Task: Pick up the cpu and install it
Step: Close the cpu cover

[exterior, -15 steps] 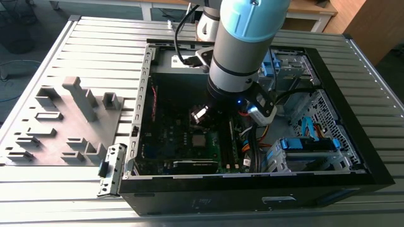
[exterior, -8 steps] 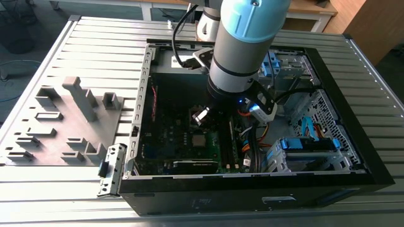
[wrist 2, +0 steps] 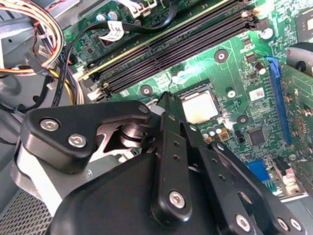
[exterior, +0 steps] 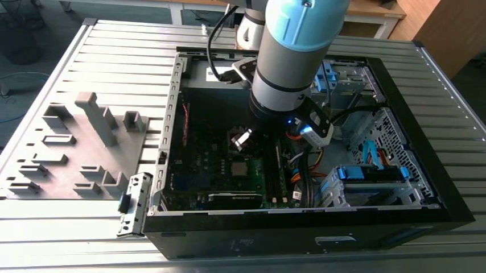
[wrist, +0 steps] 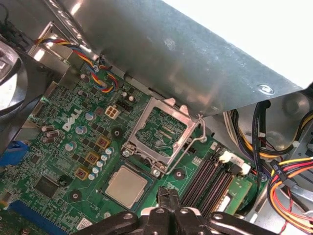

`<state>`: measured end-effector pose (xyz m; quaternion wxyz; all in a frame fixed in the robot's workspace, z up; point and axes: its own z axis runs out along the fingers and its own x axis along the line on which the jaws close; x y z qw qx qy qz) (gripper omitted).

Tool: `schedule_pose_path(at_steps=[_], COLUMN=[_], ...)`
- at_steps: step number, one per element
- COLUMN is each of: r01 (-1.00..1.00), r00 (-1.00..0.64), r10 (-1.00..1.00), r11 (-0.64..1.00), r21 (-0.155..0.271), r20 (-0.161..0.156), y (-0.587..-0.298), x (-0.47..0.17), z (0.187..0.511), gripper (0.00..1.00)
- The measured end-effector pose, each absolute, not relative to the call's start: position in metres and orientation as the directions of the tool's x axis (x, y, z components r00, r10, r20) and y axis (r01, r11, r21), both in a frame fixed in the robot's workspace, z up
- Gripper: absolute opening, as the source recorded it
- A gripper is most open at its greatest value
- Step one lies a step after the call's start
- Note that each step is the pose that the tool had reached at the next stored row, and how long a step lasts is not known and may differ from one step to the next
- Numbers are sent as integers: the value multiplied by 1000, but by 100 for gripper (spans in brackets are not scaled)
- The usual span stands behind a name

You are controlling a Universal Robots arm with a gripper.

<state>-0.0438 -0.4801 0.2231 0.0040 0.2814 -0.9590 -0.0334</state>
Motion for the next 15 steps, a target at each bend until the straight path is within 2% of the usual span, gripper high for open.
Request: schedule_pose_path(at_steps=[15], r01=[-541], r00=[-840], r10=[-542], r11=[838], r21=[66], r20=[-11], y=[-470], x=[-35], z=[218], gripper=[11])
